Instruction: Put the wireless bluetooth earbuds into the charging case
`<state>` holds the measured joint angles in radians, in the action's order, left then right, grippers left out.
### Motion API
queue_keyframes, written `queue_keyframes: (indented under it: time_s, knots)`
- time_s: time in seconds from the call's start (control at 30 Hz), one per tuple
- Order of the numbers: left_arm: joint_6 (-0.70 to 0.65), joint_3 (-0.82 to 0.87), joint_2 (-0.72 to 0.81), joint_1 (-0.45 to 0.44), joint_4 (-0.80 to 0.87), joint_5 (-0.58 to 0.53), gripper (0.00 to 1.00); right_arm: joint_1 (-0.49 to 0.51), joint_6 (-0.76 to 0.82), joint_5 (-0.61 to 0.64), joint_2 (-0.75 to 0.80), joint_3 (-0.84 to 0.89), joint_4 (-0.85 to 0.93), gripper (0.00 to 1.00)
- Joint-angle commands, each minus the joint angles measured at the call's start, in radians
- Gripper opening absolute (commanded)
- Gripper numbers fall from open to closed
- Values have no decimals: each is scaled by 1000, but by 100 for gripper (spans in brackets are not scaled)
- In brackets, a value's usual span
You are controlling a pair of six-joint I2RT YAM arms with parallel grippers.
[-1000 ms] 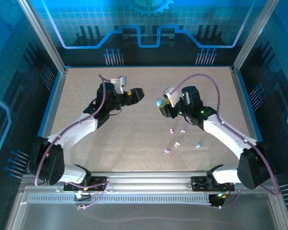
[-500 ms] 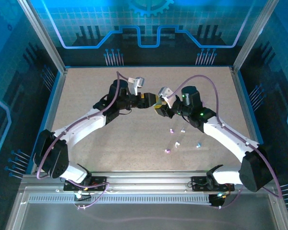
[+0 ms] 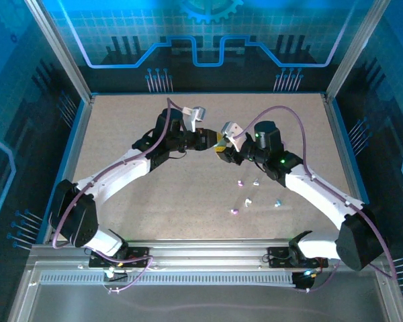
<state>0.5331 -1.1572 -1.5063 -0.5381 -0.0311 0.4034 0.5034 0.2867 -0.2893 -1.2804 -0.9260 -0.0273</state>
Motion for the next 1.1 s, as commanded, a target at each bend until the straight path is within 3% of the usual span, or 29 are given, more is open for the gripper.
queue_keyframes:
  time_s: [0.0,0.03,0.1,0.2,0.3,0.37,0.5,0.7,1.07]
  knots:
    - [44,-16,28,0,39,-74,16,14,4,55,59,4,-84,54]
    - [65,-7,38,2,20,-80,16,14,-10,78,74,21,-117,59]
    - [129,19,64,11,-34,-86,13,6,-56,129,118,92,-232,79]
    - [257,66,91,35,-142,-70,12,-24,-43,123,159,167,-361,81]
    - [370,107,107,48,-250,-62,13,-45,51,126,118,131,-253,77]
    - [419,121,108,50,-300,-57,12,-72,47,15,103,109,-170,74]
    - [494,132,100,49,-376,-36,12,-91,-57,-119,107,197,-447,73]
    - [516,132,101,49,-394,-19,12,-94,-103,-181,52,151,-549,69]
    - [518,125,107,49,-395,7,12,-105,-136,-267,-20,60,-546,56]
